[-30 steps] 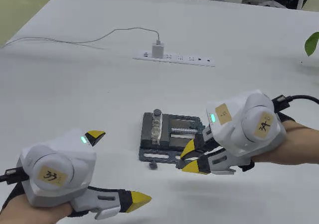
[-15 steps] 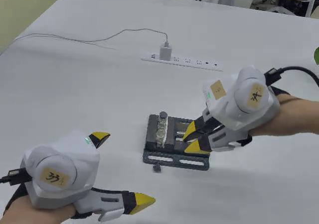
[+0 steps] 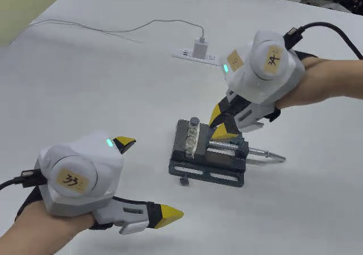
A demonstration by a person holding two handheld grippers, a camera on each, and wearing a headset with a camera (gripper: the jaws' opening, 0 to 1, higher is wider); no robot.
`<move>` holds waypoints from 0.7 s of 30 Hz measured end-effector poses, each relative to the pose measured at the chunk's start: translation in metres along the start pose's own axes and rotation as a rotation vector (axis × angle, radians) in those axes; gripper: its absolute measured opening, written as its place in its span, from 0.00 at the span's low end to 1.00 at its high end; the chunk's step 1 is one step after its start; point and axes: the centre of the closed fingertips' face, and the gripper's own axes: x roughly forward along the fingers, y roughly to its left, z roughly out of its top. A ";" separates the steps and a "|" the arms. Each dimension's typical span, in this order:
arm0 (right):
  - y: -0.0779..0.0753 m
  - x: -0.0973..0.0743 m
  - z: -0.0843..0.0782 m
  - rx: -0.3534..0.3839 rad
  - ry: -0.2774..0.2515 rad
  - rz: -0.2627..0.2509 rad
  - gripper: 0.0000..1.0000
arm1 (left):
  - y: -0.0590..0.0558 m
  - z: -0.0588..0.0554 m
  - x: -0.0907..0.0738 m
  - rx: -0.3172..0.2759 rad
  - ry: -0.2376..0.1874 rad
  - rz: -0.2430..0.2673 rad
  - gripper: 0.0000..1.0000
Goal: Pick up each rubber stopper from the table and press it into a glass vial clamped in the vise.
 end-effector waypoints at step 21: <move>-0.023 0.024 0.003 -0.164 0.175 0.097 0.05 | 0.001 -0.005 0.000 -0.024 0.013 -0.005 0.89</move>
